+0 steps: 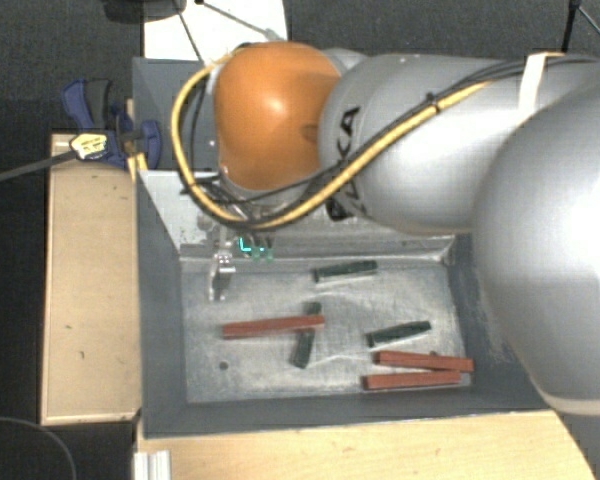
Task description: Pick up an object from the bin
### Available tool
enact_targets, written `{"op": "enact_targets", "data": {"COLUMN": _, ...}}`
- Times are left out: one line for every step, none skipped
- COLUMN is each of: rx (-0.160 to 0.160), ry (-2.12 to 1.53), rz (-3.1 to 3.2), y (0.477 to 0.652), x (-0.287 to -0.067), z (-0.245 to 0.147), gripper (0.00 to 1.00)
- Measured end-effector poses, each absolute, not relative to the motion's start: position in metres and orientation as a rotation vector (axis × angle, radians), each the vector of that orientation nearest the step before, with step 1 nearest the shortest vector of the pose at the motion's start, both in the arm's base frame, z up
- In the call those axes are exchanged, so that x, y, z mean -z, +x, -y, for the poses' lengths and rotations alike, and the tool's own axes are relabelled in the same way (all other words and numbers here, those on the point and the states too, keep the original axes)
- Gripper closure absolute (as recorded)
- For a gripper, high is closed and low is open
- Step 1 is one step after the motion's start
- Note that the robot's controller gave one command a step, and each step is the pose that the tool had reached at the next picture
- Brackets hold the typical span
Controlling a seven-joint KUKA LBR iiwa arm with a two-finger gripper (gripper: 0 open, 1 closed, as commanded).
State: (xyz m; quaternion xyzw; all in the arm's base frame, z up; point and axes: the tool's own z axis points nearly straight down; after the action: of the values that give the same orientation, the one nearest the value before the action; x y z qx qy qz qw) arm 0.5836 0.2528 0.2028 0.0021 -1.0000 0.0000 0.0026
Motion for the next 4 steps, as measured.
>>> {"op": "enact_targets", "data": {"rx": 0.003, "ry": -0.004, "rz": 3.145, "y": 0.586, "x": -0.208, "z": -0.251, "gripper": 0.00}}
{"op": "enact_targets", "data": {"rx": 0.002, "ry": 0.223, "rz": 3.138, "y": 0.561, "x": -0.140, "z": -0.211, "gripper": 0.00}}
{"op": "enact_targets", "data": {"rx": 0.001, "ry": 0.132, "rz": 3.143, "y": 0.568, "x": -0.163, "z": -0.163, "gripper": 0.00}}
{"op": "enact_targets", "data": {"rx": 0.001, "ry": 0.458, "rz": 3.111, "y": 0.554, "x": -0.141, "z": -0.132, "gripper": 0.00}}
